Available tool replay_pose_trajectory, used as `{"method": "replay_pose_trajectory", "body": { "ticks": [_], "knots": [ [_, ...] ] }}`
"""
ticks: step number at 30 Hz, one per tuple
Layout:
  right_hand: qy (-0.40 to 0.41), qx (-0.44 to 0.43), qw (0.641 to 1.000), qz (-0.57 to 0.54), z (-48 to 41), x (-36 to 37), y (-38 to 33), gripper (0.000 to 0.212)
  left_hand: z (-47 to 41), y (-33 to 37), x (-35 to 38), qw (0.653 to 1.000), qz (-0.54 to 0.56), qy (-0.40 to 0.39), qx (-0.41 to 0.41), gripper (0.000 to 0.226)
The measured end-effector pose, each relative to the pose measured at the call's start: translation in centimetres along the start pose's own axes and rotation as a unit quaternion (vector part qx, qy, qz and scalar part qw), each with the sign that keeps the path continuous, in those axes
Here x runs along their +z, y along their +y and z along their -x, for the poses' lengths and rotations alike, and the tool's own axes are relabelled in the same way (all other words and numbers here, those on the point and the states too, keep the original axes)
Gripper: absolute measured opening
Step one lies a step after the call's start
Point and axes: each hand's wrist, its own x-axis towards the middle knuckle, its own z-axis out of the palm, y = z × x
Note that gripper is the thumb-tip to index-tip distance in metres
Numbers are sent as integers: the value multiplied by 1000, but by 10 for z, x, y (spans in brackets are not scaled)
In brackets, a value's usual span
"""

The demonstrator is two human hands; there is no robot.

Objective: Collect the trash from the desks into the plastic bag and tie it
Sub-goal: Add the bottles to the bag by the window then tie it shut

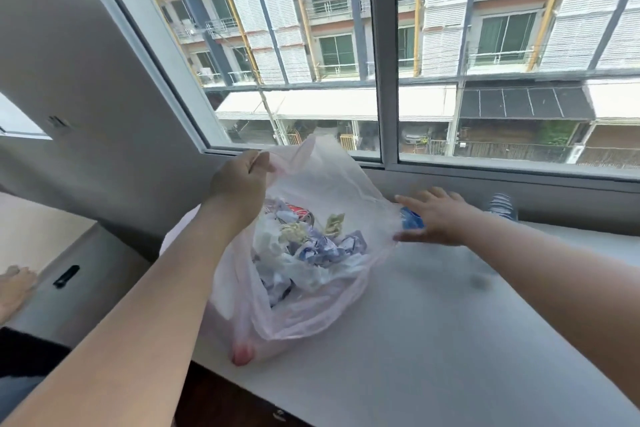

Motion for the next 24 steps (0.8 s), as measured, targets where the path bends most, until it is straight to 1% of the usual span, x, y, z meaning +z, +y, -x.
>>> {"method": "replay_pose_trajectory", "body": {
  "ticks": [1,2,5,6,7,9,11,12,15,18,20,21,22,23,24],
  "knots": [
    [-16,-10,999,33,0,2,9,95,1,-2,0,1000,-4,5,2,39],
    [-12,-17,998,59,0,4,15,97,3,-5,0,1000,-7,8,4,39],
    [58,-25,991,114,-2,4,18,80,6,-10,-5,1000,-20,12,4,40],
    [82,-23,990,117,-3,-2,15,75,6,-11,-8,1000,-24,15,4,39],
    [101,-15,990,94,-3,-12,12,72,5,-12,-10,999,-26,19,2,39],
    [122,-4,992,-14,1,-37,2,74,2,-12,-13,999,-25,33,-10,42],
    [140,-26,980,-141,13,-55,-15,79,0,-11,-14,998,-21,56,-35,44],
    [149,-53,971,-182,20,-62,-29,81,-1,-10,-13,997,-12,65,-47,44],
    [142,-144,955,-216,34,-72,-79,83,-3,-4,-10,994,22,75,-72,44],
    [119,-173,925,-316,32,-73,-120,98,-5,3,-5,994,35,72,-72,43],
    [116,-163,910,-364,31,-68,-122,104,-7,4,-1,995,39,65,-72,42],
    [125,-148,912,-361,33,-62,-114,101,-8,5,1,995,39,61,-71,41],
    [148,-115,924,-333,34,-54,-101,95,-10,4,3,995,35,59,-70,41],
    [180,-61,942,-277,36,-44,-83,87,-11,4,6,995,31,58,-68,41],
    [205,12,958,-202,38,-33,-63,81,-12,3,9,996,30,58,-67,41]
  ]
}}
